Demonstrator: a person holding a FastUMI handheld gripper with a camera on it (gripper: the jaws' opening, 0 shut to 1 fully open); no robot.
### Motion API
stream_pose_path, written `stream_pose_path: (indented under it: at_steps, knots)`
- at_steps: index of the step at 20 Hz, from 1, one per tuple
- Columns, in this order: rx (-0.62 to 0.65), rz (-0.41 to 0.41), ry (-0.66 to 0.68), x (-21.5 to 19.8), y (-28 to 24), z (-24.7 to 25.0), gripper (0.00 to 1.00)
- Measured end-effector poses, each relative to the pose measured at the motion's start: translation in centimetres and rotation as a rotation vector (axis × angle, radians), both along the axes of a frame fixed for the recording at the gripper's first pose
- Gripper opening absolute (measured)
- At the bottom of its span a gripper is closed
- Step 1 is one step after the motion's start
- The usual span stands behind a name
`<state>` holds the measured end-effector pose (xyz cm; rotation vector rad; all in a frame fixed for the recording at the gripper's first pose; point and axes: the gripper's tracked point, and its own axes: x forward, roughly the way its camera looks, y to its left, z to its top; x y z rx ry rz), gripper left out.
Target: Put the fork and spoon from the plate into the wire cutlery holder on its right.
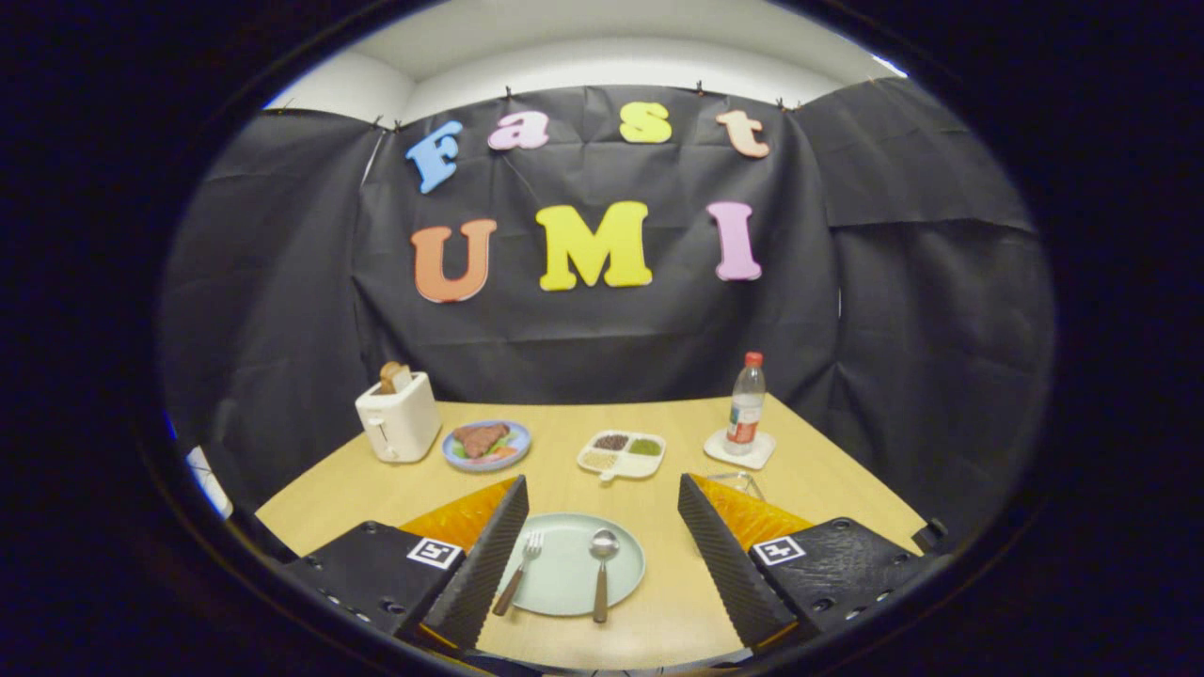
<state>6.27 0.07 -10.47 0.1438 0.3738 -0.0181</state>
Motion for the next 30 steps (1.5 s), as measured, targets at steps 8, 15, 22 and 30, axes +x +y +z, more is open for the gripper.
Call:
stream_pose_path:
  at_steps: [8,15,22,30]
  knots:
    - [0.036,0.086,0.463,3.2,1.7,-12.2,0.88]
    - [0.029,0.132,0.646,3.5,3.9,-17.1,0.82]
    - [0.067,0.127,0.760,3.7,4.2,-20.6,0.60]
    - [0.039,0.101,0.775,3.5,3.4,-20.8,0.01]
